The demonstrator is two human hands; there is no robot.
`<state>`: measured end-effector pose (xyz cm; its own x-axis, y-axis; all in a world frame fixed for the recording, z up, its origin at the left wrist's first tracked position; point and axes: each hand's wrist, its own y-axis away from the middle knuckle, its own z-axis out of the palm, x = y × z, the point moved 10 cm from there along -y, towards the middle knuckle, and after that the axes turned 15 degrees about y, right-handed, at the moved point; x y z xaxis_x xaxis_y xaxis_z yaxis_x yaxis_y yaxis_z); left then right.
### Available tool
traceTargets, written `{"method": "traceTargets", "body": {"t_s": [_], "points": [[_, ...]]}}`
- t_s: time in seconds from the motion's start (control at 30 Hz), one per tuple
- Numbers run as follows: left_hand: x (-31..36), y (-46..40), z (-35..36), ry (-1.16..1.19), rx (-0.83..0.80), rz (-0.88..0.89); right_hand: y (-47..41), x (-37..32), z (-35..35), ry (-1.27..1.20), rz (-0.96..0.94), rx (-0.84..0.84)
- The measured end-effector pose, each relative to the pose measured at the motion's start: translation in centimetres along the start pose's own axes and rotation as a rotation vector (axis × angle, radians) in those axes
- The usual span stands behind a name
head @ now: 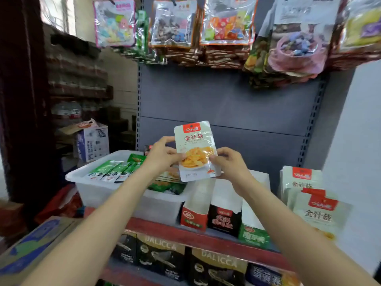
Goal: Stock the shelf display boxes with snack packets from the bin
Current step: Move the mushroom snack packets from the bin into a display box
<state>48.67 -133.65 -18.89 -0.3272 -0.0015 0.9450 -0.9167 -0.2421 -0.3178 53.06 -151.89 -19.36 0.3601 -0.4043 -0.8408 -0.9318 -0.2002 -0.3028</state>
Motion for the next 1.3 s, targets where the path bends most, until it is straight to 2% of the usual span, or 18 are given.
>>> {"method": "traceTargets", "body": {"t_s": [0.1,0.27,0.4,0.57,0.67,0.77,0.9,1.0,1.17,1.3], "points": [[0.9,-0.3,5.5,-0.068,-0.058,0.082,1.0,1.2,-5.6,0.052,-0.049,0.094],[1.3,-1.0,14.9,-0.053,-0.122,0.169,2.0,3.4,-15.3,0.196,-0.100,0.276],[0.5,-1.0,21.3,-0.024,-0.172,0.202,2.1,6.2,-21.0,0.285,-0.053,0.323],[-0.2,-1.3,27.1,-0.043,-0.262,0.245,2.2,9.7,-25.5,0.271,0.029,0.354],[-1.0,-1.7,28.8,-0.117,-0.291,0.256,2.2,11.7,-26.5,0.264,0.074,0.337],[-2.3,-1.7,29.9,-0.202,-0.346,0.209,2.2,13.5,-26.7,0.356,0.115,0.297],[-3.7,-0.9,30.8,-0.284,-0.444,0.135,2.0,15.3,-26.5,0.532,0.185,0.174],[-3.8,-0.8,30.8,-0.294,-0.428,0.148,2.1,15.8,-25.9,0.509,0.195,0.083],[-3.9,-0.9,31.0,-0.309,-0.428,0.147,2.0,14.0,-27.6,0.302,0.079,0.269],[-3.1,-1.1,30.9,-0.328,-0.406,0.219,1.8,13.9,-27.7,0.340,0.073,0.295]]}}
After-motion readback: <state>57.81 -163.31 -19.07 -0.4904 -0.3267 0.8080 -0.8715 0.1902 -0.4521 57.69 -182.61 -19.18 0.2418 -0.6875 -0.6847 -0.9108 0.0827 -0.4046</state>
